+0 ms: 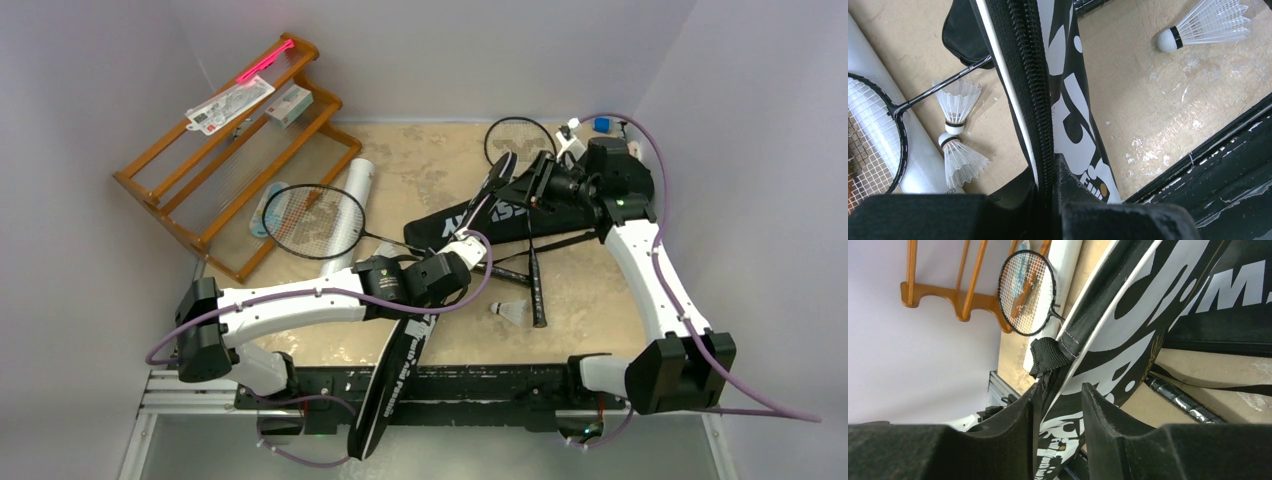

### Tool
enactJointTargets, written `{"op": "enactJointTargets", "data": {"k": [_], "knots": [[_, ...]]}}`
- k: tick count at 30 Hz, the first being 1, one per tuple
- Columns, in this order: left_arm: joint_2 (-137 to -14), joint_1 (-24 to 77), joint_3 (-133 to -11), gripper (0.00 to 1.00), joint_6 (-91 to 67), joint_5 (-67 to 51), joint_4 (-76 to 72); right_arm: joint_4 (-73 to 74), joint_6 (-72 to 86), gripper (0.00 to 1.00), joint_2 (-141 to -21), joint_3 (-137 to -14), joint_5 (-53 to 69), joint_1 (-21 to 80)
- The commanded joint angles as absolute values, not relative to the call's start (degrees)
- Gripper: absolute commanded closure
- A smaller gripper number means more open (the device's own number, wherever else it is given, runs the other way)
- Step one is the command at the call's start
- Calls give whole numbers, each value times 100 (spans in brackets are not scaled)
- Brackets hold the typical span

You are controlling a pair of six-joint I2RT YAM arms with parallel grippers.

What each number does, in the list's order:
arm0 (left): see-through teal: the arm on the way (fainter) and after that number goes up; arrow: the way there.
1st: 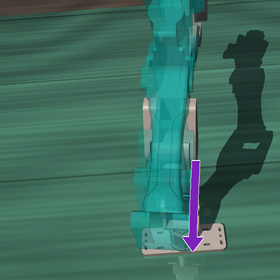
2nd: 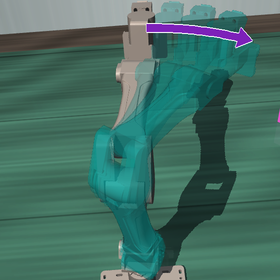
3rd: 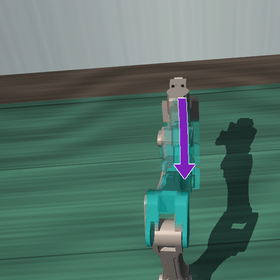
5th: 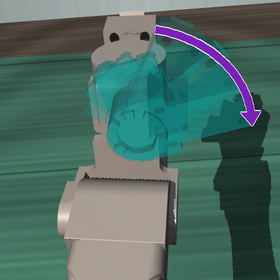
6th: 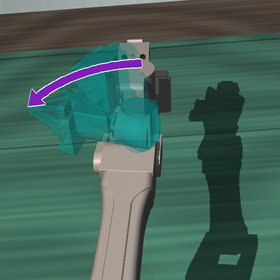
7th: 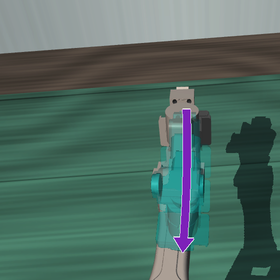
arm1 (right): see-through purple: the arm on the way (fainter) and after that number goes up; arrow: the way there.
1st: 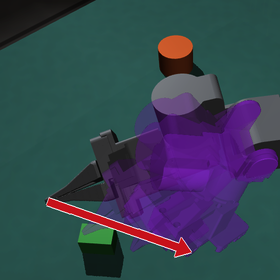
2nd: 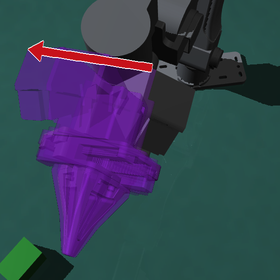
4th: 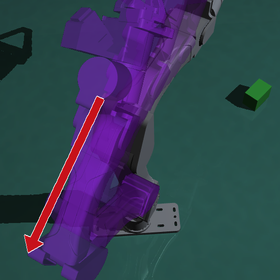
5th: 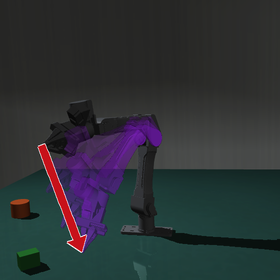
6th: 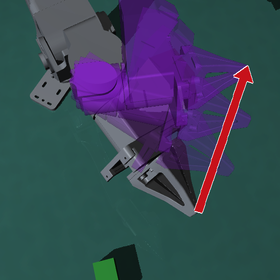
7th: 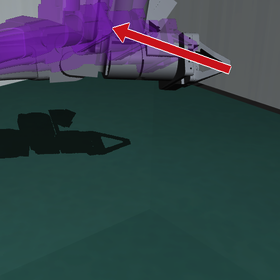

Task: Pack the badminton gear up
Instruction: Zip the racket bag at the center of the board.

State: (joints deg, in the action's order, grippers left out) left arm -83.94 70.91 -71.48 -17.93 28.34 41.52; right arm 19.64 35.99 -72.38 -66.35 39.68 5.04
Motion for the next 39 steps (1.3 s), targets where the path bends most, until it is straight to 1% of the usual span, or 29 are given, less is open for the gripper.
{"op": "enactJointTargets", "data": {"k": [1, 8, 17, 20, 26, 29, 33, 35, 39], "knots": [[-8165, 7066, -7216, 100, -1705, 3104, 4047, 2061, 3283, 61, -7085, -6935, 3783, 519], [-8286, 7066, -7338, 100, -1610, 3598, 4232, 2377, 2965, 55, -6832, -7048, 3231, 519], [-8833, 7075, -8067, 100, -1163, 4843, 5140, 2479, 2846, 56, -6708, -6885, 3307, 519], [-8934, 7075, -8318, 100, -914, 4901, 5134, 2615, 2886, 56, -6528, -6847, 2910, 519], [-8863, 7047, -8701, 100, 46, 4673, 4324, 2982, 2850, 54, -5864, -6652, 1673, 519], [-8888, 6969, -8696, 100, 1075, 4291, 3551, 2956, 3010, 54, -5219, -6347, 1180, 519], [-8880, 6835, -8542, 100, 2833, 4066, 2447, 2777, 3209, 54, -4477, -5963, 1022, 519], [-8908, 6625, -8780, 100, 3341, 3684, 2291, 2800, 3225, 54, -4230, -5888, 985, 519], [-9034, 6200, -9158, 100, 4017, 2700, 2605, 3029, 3112, 54, -3991, -5924, 824, 519]]}}
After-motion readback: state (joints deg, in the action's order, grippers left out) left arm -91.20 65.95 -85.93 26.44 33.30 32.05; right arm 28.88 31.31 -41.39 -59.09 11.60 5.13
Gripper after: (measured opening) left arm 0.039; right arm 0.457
